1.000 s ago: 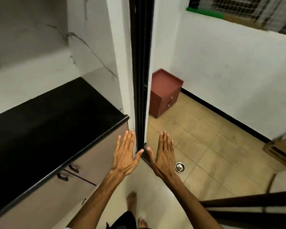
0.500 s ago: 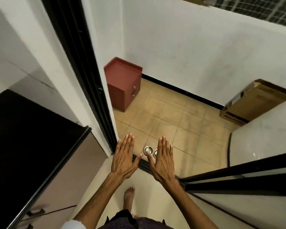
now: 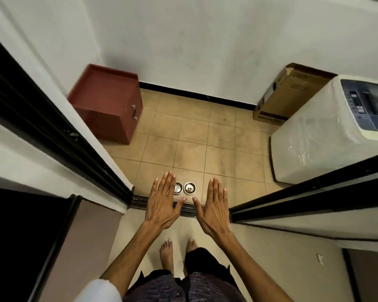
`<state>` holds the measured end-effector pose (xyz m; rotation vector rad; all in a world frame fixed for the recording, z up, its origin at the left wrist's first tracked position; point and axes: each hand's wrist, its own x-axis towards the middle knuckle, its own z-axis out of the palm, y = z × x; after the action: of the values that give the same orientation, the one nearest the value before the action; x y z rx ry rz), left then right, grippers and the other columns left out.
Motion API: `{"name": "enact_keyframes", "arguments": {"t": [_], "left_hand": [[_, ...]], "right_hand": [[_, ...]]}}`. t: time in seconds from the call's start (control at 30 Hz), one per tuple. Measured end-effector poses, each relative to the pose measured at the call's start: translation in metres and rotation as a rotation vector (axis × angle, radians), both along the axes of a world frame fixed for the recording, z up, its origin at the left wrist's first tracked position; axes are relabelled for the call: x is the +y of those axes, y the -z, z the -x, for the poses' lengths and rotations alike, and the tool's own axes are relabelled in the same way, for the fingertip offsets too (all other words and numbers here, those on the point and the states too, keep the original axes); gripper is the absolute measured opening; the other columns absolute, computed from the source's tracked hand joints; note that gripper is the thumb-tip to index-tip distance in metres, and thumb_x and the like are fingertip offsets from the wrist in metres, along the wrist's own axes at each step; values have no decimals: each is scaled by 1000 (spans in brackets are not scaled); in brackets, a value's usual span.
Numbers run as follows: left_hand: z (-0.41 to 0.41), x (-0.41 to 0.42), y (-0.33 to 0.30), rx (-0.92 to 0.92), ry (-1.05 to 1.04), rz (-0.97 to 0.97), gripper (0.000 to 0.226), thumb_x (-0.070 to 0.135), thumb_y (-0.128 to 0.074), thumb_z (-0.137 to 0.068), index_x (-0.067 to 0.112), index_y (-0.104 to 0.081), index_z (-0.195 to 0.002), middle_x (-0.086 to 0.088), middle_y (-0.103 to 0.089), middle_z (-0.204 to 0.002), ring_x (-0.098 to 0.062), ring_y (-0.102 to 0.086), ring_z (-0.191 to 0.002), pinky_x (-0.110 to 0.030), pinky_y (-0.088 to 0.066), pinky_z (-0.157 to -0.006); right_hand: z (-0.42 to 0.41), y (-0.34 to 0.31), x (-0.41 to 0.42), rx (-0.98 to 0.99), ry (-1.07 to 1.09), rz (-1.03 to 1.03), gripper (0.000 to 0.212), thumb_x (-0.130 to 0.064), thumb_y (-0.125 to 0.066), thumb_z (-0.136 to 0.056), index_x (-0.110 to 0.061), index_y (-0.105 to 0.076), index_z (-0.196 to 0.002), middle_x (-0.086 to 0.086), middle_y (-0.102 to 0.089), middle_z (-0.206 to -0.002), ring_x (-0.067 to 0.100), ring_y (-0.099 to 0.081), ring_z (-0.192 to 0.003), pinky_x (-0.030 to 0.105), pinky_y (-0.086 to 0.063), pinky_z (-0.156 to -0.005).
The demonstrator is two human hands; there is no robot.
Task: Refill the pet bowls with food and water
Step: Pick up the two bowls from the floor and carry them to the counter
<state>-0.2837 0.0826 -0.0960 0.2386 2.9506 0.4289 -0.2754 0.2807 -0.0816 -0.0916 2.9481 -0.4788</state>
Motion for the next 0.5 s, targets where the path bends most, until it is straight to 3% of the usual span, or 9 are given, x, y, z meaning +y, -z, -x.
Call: {"name": "enact_keyframes", "arguments": {"t": [0.27,0.33,0.5], "left_hand": [[29,16,14,-75,2,-3,86,67,-12,-102,10,1,-164,-7,9,-173,-18,11,-160,-44,5,-129],[37,21,20,-122,-11,-28,88,70,-8,-99,12,2,-164,-6,10,-172,-17,12,-159,-40,8,-130],[56,39,25,-189,-87,-132,105,79,9,-89,13,-22,-164,-9,-21,-171,-19,-14,-159,-30,2,-127]], "right_hand": [[20,15,13,-41,67,25,89,-69,-17,-102,-10,1,-166,5,9,-174,16,16,-160,32,15,-128],[28,22,19,-50,76,37,89,-68,-19,-102,-10,1,-166,6,9,-174,17,14,-160,34,13,-128],[52,34,37,-99,72,63,89,-70,-14,-101,-11,4,-165,6,11,-174,17,16,-160,34,12,-129]]}}
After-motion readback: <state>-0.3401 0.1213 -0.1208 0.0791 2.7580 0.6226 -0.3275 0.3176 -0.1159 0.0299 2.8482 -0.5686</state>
